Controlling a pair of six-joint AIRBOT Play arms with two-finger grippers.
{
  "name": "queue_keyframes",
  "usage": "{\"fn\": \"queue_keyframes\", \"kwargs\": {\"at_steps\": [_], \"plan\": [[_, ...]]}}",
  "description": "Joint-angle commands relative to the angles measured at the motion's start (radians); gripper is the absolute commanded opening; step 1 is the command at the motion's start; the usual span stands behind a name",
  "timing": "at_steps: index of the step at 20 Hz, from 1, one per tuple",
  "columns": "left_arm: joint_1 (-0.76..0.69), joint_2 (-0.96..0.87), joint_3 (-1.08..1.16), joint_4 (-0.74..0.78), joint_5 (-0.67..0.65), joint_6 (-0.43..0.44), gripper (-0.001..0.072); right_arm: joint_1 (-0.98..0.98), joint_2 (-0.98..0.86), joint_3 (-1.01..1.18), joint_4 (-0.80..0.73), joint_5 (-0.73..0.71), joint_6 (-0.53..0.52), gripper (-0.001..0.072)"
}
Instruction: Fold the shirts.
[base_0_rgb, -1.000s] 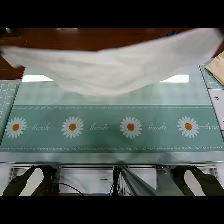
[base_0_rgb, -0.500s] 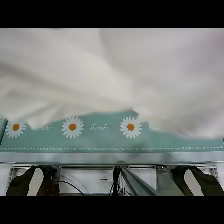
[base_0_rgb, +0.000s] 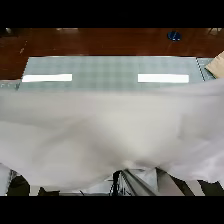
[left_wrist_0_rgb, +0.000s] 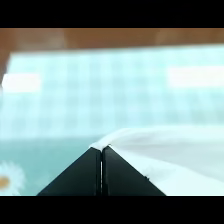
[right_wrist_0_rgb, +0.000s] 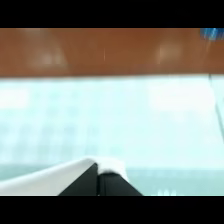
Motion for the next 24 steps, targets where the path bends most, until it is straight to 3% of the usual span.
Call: {"fn": "queue_keyframes", "kwargs": {"at_steps": [1,3,5,8,11,16,24], "plan": [[-0.002,0.021,-0.417,-0.058,0.034,0.029,0.0025,0.002,-0.007,-0.433,0.094,-0.029,-0.068,0.0015],[-0.018,0.008,-0.634,-0.143,0.266,0.085,0.0024,0.069,-0.051,-0.632,0.09,-0.261,-0.09,0.0015],[-0.067,-0.064,-0.749,-0.159,0.492,0.18,0.0024,0.176,-0.154,-0.676,0.023,-0.494,-0.106,0.0015],[-0.134,-0.246,-0.745,-0.158,0.768,0.296,0.0025,0.282,-0.32,-0.662,0.013,-0.88,-0.155,0.0015],[-0.198,-0.406,-0.719,-0.163,1.012,0.304,0.0025,0.325,-0.444,-0.661,0.02,-1.199,-0.161,0.0015],[-0.299,-0.609,-0.71,-0.162,1.263,0.321,0.0025,0.326,-0.612,-0.661,0.019,-1.332,-0.161,0.0015],[-0.36,-0.842,-0.71,-0.166,1.416,0.317,0.0026,0.326,-0.796,-0.661,0.024,-1.491,-0.16,0.0016]]}}
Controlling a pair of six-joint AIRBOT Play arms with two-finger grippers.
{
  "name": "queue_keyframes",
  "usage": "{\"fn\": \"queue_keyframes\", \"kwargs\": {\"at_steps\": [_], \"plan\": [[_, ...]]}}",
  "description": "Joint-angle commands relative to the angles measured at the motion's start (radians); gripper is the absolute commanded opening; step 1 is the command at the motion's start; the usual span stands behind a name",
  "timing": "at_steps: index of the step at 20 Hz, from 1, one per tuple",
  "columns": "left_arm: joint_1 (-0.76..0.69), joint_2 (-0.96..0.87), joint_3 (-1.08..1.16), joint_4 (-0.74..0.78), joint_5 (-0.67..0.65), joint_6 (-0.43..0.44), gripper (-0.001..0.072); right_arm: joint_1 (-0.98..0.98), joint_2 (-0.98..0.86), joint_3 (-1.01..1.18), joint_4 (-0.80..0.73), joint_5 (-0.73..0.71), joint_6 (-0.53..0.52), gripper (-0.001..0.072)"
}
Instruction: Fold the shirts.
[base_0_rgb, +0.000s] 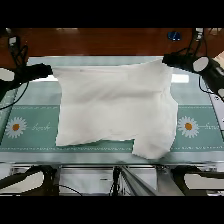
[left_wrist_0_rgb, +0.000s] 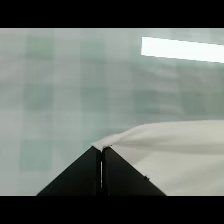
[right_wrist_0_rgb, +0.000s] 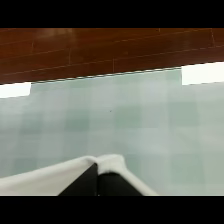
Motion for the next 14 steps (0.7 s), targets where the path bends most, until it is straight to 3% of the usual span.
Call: {"fn": "queue_keyframes", "kwargs": {"at_steps": [1,5,7,12,14], "plan": [[-0.02,-0.101,0.0,-0.003,0.072,-0.001,0.0026,0.002,-0.085,0.0,0.016,-0.055,0.0,0.0016],[-0.01,-0.128,0.003,0.004,0.035,0.0,0.0027,-0.005,-0.11,0.0,0.042,-0.025,-0.02,0.0016],[0.028,-0.095,0.025,0.046,-0.06,0.0,0.0027,-0.035,-0.058,0.0,0.014,0.033,-0.048,0.0015],[0.082,-0.055,0.032,0.051,-0.555,-0.069,0.0026,-0.128,0.035,-0.001,-0.007,0.52,-0.034,0.0015],[0.062,-0.056,0.01,0.051,-0.617,-0.073,0.0026,-0.124,0.034,-0.011,-0.022,0.677,-0.027,0.0015]]}}
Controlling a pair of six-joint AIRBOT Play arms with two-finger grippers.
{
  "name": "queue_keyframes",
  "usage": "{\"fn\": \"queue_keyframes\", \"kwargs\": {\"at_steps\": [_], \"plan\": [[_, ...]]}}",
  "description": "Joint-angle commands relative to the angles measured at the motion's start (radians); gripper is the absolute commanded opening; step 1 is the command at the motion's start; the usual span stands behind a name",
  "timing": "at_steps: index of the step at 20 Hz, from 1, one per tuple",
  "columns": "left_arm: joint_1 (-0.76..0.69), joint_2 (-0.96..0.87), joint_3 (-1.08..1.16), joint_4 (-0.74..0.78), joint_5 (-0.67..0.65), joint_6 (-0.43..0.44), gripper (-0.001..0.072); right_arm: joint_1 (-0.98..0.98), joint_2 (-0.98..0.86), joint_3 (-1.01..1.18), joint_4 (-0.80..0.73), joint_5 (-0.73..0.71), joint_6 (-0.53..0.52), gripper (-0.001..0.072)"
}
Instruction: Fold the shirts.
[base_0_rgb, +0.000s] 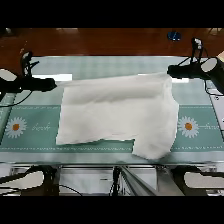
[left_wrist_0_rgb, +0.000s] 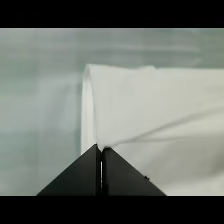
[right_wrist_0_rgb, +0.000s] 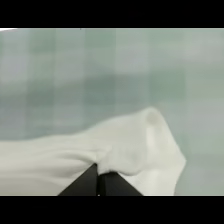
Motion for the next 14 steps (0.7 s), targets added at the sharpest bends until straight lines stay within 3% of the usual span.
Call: {"fn": "queue_keyframes", "kwargs": {"at_steps": [1,8,14], "plan": [[-0.016,0.004,-0.027,0.003,-0.213,-0.034,0.0026,-0.006,0.018,-0.021,-0.03,0.32,0.01,0.0015],[-0.036,-0.081,-0.045,0.003,-0.194,-0.069,0.0027,0.031,0.018,-0.139,-0.113,0.326,0.048,0.0016],[0.01,-0.085,-0.023,0.007,-0.243,-0.04,0.0027,0.031,0.018,-0.141,-0.151,0.259,0.045,0.0017]]}}
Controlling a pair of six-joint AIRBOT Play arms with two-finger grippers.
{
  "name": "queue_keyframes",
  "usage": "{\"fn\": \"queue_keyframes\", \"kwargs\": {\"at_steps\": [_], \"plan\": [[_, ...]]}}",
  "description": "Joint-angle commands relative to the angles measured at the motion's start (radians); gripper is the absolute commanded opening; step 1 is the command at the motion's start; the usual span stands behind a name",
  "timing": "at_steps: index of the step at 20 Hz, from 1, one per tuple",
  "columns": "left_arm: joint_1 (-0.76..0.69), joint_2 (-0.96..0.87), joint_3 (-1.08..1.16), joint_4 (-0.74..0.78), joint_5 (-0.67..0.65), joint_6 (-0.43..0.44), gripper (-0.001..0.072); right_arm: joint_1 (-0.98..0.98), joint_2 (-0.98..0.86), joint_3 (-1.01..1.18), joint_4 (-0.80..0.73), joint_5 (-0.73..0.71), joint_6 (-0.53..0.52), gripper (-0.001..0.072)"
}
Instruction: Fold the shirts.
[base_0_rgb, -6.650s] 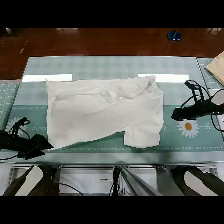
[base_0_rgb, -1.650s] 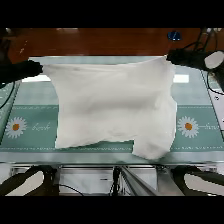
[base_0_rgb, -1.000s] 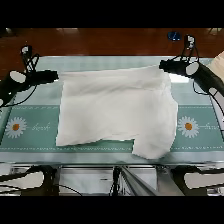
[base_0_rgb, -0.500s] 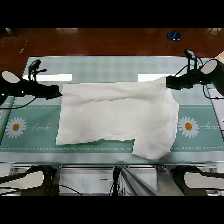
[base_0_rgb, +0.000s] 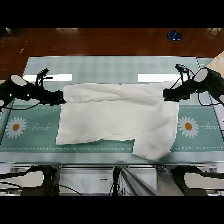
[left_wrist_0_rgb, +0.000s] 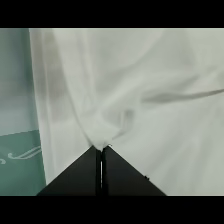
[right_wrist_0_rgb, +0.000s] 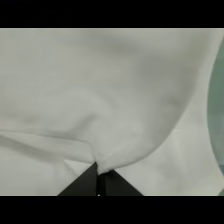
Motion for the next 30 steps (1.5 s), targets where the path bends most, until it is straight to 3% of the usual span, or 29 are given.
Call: {"fn": "queue_keyframes", "kwargs": {"at_steps": [1,6,11,12,14,15,18,19,21,24,30], "plan": [[0.049,-0.003,0.024,0.004,-0.05,0.021,0.0026,0.001,0.001,-0.006,-0.045,-0.027,0.003,0.0016],[0.117,-0.002,0.043,0.007,-0.081,0.028,0.0027,0.001,0.001,-0.006,-0.134,-0.079,0.097,0.0017],[0.099,-0.018,0.043,0.007,-0.08,0.05,0.0032,0.001,0.0,-0.006,-0.079,-0.098,0.103,0.0019],[0.093,-0.019,0.043,0.008,-0.08,0.051,0.0083,0.001,0.001,-0.006,-0.064,-0.098,0.103,0.0047],[0.104,-0.016,0.061,0.024,-0.129,0.053,0.0345,-0.002,0.005,0.011,-0.063,-0.023,0.073,0.0322],[0.124,-0.011,0.087,0.071,-0.201,0.053,0.0411,-0.007,0.014,0.031,-0.097,0.058,0.032,0.0345],[0.243,0.045,0.098,0.217,-0.423,0.053,0.0411,-0.055,0.103,0.039,-0.314,0.275,-0.015,0.0375],[0.304,0.09,0.049,0.167,-0.436,0.044,0.041,-0.103,0.15,0.01,-0.294,0.277,0.0,0.0419],[0.41,0.19,-0.098,0.06,-0.436,0.07,0.041,-0.209,0.237,-0.079,-0.134,0.224,-0.013,0.042],[0.501,0.269,-0.296,0.082,-0.483,0.122,0.0482,-0.324,0.325,-0.208,0.042,0.198,-0.117,0.0478],[0.482,0.264,-0.461,0.087,-0.426,0.158,0.0482,-0.373,0.363,-0.322,0.131,0.183,-0.167,0.0478]]}}
